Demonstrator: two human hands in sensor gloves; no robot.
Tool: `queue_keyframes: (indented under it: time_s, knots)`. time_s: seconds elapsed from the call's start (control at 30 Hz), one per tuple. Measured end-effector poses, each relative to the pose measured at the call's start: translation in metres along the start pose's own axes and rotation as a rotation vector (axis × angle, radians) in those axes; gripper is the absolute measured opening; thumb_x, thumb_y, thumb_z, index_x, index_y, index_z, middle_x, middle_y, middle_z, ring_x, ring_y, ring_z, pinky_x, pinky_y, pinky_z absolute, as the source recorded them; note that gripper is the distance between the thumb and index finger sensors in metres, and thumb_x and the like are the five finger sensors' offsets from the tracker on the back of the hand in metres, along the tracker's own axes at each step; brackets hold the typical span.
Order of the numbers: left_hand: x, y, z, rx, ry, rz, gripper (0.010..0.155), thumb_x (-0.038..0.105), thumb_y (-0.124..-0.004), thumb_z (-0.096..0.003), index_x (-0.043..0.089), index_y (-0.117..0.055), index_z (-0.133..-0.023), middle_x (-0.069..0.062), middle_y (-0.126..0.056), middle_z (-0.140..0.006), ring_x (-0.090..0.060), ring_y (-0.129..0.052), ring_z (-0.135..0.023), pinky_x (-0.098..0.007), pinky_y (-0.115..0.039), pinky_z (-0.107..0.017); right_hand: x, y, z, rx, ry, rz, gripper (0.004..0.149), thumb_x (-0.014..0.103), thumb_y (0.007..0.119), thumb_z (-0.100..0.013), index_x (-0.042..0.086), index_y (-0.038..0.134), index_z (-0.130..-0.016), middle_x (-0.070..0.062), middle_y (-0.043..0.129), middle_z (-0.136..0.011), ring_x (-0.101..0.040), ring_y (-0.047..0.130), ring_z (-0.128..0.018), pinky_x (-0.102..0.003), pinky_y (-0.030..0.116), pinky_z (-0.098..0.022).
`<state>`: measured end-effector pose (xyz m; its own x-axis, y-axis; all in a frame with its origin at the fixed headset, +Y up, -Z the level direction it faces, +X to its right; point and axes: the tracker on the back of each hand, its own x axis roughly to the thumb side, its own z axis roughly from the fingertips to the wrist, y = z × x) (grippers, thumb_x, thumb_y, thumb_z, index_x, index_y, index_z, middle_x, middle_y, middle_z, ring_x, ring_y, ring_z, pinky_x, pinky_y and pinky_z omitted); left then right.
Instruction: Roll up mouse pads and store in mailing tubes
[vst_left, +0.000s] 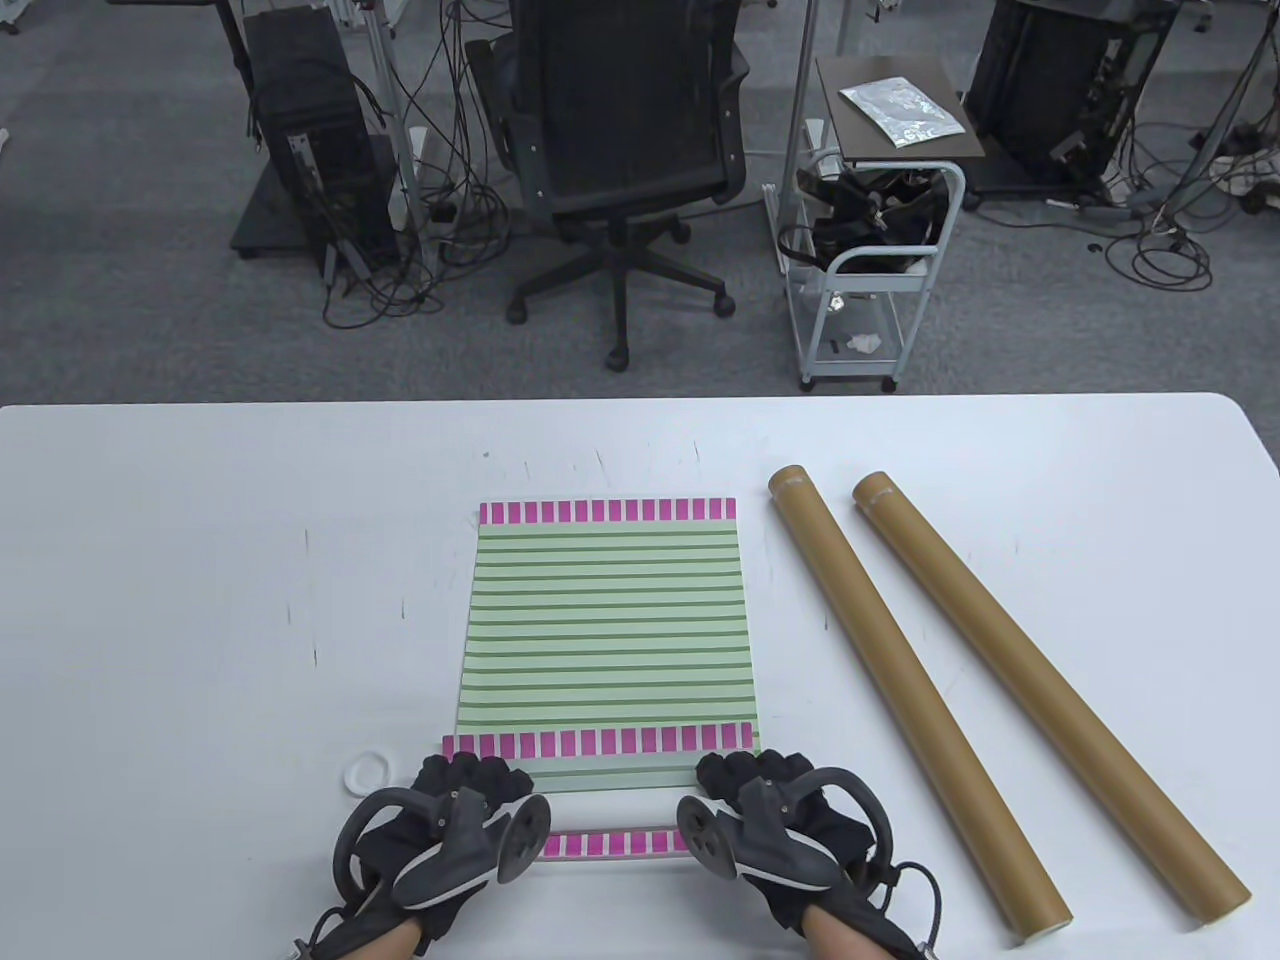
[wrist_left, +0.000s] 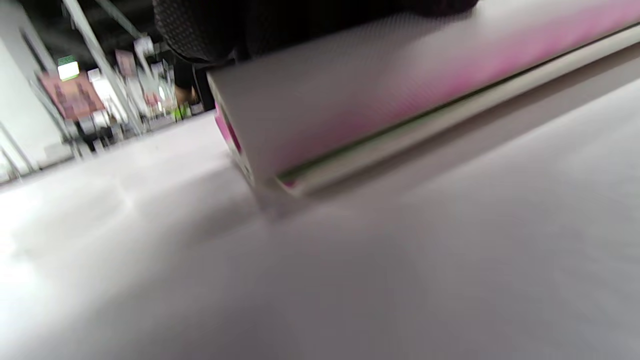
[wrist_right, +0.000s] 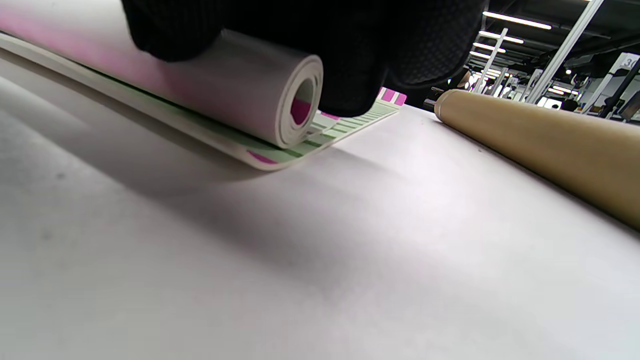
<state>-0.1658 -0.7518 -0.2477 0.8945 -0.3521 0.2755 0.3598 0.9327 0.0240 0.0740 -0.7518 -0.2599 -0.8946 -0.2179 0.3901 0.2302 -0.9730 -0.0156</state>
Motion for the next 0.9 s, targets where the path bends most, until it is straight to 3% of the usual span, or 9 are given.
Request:
queue_keyframes:
  time_s: [0.07,0.1,0.23,0.3,0.4,0.5,0.63,0.77,0.9]
  knots:
    - [0.006,0.003,0.001,0.01,-0.018,-0.036,0.051,0.046,-0.066,-0.0411,0.037,-0.068,-0.091,0.012,-0.082,-0.096,-0.015,-0.086,-0.092,-0.037,-0.074,-0.074,-0.001,0.002,-0.001,0.012,0.004,-0.013,0.056,0.036,0.066,-0.046,0.025,0.061,-0.1,0.0,0.075,-0.098,-0.028,0.08,-0.084,-0.05,0.069,-0.066]
    - [0.007,0.002,0.001,-0.008,-0.023,-0.028,0.059,0.052,-0.07,-0.0371,0.034,-0.067,-0.093,0.008,-0.083,-0.096,-0.017,-0.088,-0.091,-0.037,-0.075,-0.073,-0.002,0.003,-0.001,0.019,0.004,-0.022,0.056,0.036,0.065,-0.046,0.024,0.06,-0.101,-0.001,0.074,-0.099,-0.028,0.079,-0.085,-0.05,0.068,-0.066]
    - [0.005,-0.004,-0.003,-0.038,-0.005,-0.012,0.06,0.049,-0.07,-0.038,0.035,-0.062,-0.096,0.008,-0.082,-0.097,-0.016,-0.089,-0.089,-0.037,-0.077,-0.071,-0.004,0.009,-0.002,0.064,0.0,-0.067,0.059,0.038,0.06,-0.049,0.023,0.053,-0.105,-0.003,0.067,-0.104,-0.03,0.074,-0.09,-0.051,0.065,-0.068]
    - [0.004,-0.005,-0.003,-0.043,-0.003,-0.002,0.06,0.048,-0.069,-0.0388,0.034,-0.062,-0.097,0.007,-0.081,-0.098,-0.017,-0.088,-0.09,-0.037,-0.077,-0.071,-0.002,0.01,-0.003,0.094,-0.014,-0.046,0.069,0.045,0.067,-0.045,0.02,0.048,-0.107,-0.006,0.062,-0.106,-0.033,0.07,-0.092,-0.052,0.063,-0.069]
    - [0.003,-0.005,-0.004,-0.053,-0.022,0.0,0.06,0.048,-0.069,-0.0387,0.034,-0.063,-0.097,0.007,-0.081,-0.098,-0.017,-0.088,-0.09,-0.038,-0.076,-0.072,0.001,0.008,-0.004,0.035,-0.019,0.062,0.063,0.041,0.068,-0.045,0.024,0.053,-0.104,-0.001,0.069,-0.102,-0.028,0.077,-0.087,-0.05,0.066,-0.068]
    - [0.004,-0.006,-0.003,-0.024,-0.047,-0.068,0.062,0.05,-0.071,-0.0371,0.036,-0.061,-0.097,0.01,-0.081,-0.097,-0.014,-0.088,-0.09,-0.036,-0.076,-0.073,0.0,0.007,-0.004,0.035,-0.013,0.033,0.063,0.041,0.07,-0.044,0.024,0.056,-0.103,0.0,0.071,-0.1,-0.027,0.079,-0.086,-0.049,0.067,-0.067]
    - [0.005,-0.001,0.0,-0.011,-0.084,-0.07,0.06,0.05,-0.073,-0.0355,0.035,-0.066,-0.094,0.01,-0.086,-0.092,-0.013,-0.093,-0.084,-0.035,-0.079,-0.07,-0.005,0.0,0.0,0.048,-0.029,-0.025,0.061,0.042,0.073,-0.042,0.025,0.063,-0.1,0.0,0.077,-0.096,-0.026,0.083,-0.081,-0.049,0.069,-0.066]
    - [0.008,0.006,0.005,-0.09,-0.14,0.002,0.059,0.048,-0.076,-0.0346,0.031,-0.074,-0.091,0.006,-0.093,-0.089,-0.017,-0.098,-0.08,-0.038,-0.083,-0.065,-0.007,-0.001,0.001,0.169,-0.039,-0.099,0.061,0.04,0.074,-0.043,0.024,0.064,-0.101,-0.002,0.077,-0.098,-0.029,0.083,-0.082,-0.052,0.069,-0.065]
    - [0.011,0.005,0.007,-0.074,-0.127,-0.038,0.058,0.047,-0.075,-0.0351,0.033,-0.074,-0.091,0.006,-0.086,-0.095,-0.019,-0.09,-0.089,-0.041,-0.076,-0.072,-0.005,-0.001,0.003,0.126,-0.049,-0.049,0.062,0.041,0.073,-0.043,0.022,0.064,-0.102,-0.003,0.078,-0.098,-0.029,0.082,-0.083,-0.052,0.068,-0.066]
